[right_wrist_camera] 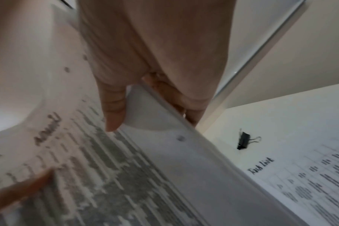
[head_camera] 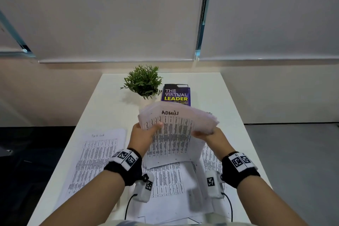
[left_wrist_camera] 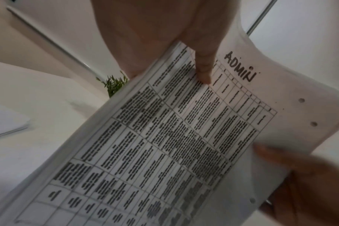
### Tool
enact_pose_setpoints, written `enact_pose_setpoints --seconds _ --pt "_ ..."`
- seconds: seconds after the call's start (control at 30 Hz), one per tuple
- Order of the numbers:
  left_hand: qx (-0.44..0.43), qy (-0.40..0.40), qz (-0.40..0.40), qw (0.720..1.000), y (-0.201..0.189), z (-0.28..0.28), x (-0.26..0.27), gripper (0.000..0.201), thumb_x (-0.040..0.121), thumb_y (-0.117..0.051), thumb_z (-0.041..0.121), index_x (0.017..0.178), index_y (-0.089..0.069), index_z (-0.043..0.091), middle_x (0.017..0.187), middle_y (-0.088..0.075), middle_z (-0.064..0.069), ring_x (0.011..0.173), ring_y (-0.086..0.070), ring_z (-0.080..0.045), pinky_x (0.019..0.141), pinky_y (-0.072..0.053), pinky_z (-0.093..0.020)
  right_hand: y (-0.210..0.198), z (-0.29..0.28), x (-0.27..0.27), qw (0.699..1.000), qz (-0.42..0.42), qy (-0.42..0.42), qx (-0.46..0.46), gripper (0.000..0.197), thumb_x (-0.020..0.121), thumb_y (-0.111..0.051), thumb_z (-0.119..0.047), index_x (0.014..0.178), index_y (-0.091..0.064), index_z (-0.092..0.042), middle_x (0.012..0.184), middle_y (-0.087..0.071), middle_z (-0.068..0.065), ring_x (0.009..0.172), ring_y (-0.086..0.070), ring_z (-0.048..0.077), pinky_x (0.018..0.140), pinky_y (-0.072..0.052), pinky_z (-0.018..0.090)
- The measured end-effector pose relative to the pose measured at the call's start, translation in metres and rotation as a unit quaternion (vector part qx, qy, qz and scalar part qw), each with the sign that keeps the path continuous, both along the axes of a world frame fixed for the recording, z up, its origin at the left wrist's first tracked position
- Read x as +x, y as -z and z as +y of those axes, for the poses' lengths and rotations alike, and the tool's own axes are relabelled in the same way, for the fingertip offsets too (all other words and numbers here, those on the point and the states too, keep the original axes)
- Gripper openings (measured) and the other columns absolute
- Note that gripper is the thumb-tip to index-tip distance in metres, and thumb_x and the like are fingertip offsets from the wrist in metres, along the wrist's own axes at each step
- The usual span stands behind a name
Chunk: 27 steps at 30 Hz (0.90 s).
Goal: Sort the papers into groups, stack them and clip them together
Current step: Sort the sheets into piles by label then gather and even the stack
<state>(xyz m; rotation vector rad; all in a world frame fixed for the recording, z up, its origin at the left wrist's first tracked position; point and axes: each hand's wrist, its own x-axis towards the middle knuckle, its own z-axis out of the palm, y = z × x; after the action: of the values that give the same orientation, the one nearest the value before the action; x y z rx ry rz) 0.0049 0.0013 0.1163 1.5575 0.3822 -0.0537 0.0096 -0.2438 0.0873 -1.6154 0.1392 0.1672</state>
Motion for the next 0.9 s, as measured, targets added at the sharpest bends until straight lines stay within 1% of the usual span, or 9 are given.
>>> enact_pose_setpoints --seconds 0.13,0.2,0.37,0.43,0.5,0.6,0.7,0.8,0.9 --pt "-0.071 -0.008 -0.069 0.995 -0.031 0.01 0.012 0.042 0.074 -0.083 0.025 0.11 -0.069 0.01 0.105 -0.076 -0.007 0.099 -0.072 -0.026 0.092 -0.055 -0.053 0.016 -0.02 -0.005 0.997 0.057 -0.025 -0.048 0.024 0.076 -0.076 -0.013 0.099 -0.071 -0.012 0.106 -0.072 0.016 0.103 -0.066 0.036 0.095 -0.051 0.052" --pt "-0.128 -0.02 -0.096 0.987 -0.045 0.015 0.019 0.055 0.067 -0.088 0.026 0.116 -0.068 0.007 0.111 -0.075 -0.009 0.107 -0.07 -0.027 0.099 -0.051 -0.051 0.016 -0.027 -0.009 0.997 0.065 0.0 -0.028 0.02 0.078 -0.074 -0.01 0.097 -0.068 -0.015 0.108 -0.071 0.015 0.094 -0.068 0.029 0.082 -0.055 0.037" --pt "-0.232 -0.048 -0.091 0.967 -0.05 0.014 0.029 0.067 0.06 -0.089 0.023 0.118 -0.062 0.003 0.131 -0.063 -0.018 0.129 -0.055 -0.025 0.115 -0.035 -0.047 0.02 -0.033 -0.002 0.962 0.059 0.088 0.253 0.072 0.052 -0.091 -0.02 0.116 -0.061 -0.004 0.113 -0.07 0.014 0.096 -0.071 0.024 0.075 -0.061 0.03" --pt "-0.259 -0.059 -0.053 0.963 -0.042 0.012 0.03 0.094 0.051 -0.097 0.03 0.128 -0.054 -0.003 0.14 -0.056 -0.018 0.137 -0.046 -0.024 0.119 -0.028 -0.047 0.017 -0.028 0.002 0.941 0.068 0.107 0.312 0.059 0.065 -0.08 -0.013 0.12 -0.058 -0.006 0.114 -0.07 0.011 0.101 -0.068 0.024 0.085 -0.06 0.032" --pt "-0.278 -0.038 -0.05 0.959 -0.037 0.011 0.031 0.088 0.059 -0.094 0.033 0.131 -0.057 -0.002 0.133 -0.063 -0.016 0.13 -0.054 -0.025 0.114 -0.035 -0.048 0.012 -0.026 0.005 0.939 0.07 0.119 0.316 0.048 0.071 -0.072 -0.009 0.117 -0.059 -0.008 0.111 -0.071 0.008 0.1 -0.067 0.023 0.086 -0.059 0.032" --pt "-0.221 -0.033 -0.043 0.974 -0.031 0.019 0.028 0.04 0.085 -0.073 0.015 0.122 -0.064 0.002 0.109 -0.075 -0.004 0.1 -0.072 -0.011 0.088 -0.054 -0.033 0.01 -0.04 0.008 0.954 0.051 0.138 0.263 0.058 0.061 -0.082 -0.017 0.114 -0.061 -0.007 0.111 -0.07 0.009 0.1 -0.066 0.024 0.08 -0.058 0.032" --pt "-0.109 -0.02 -0.048 0.993 -0.016 0.04 0.026 0.033 0.084 -0.072 0.005 0.116 -0.067 0.0 0.107 -0.075 -0.007 0.097 -0.073 -0.012 0.076 -0.055 -0.018 0.009 -0.06 0.007 0.969 0.025 0.135 0.206 0.072 0.05 -0.093 -0.024 0.112 -0.062 -0.002 0.109 -0.071 0.011 0.091 -0.071 0.021 0.071 -0.059 0.029" --pt "-0.008 0.014 -0.03 0.999 0.01 0.056 0.023 0.028 0.076 -0.079 0.008 0.103 -0.074 0.01 0.103 -0.077 -0.008 0.097 -0.072 -0.026 0.088 -0.057 -0.035 0.006 -0.067 0.006 0.985 -0.004 0.127 0.115 0.024 0.081 -0.071 -0.002 0.104 -0.066 -0.004 0.102 -0.073 0.006 0.087 -0.07 0.015 0.069 -0.058 0.024" --pt "0.058 0.044 0.002 0.997 0.031 0.058 0.017 0.016 0.078 -0.079 0.013 0.093 -0.076 0.011 0.096 -0.077 -0.007 0.094 -0.072 -0.031 0.088 -0.057 -0.044 0.019 -0.07 0.004 0.993 -0.007 0.103 0.049 0.024 0.078 -0.074 0.001 0.099 -0.072 -0.011 0.105 -0.074 0.009 0.097 -0.068 0.025 0.083 -0.055 0.04"
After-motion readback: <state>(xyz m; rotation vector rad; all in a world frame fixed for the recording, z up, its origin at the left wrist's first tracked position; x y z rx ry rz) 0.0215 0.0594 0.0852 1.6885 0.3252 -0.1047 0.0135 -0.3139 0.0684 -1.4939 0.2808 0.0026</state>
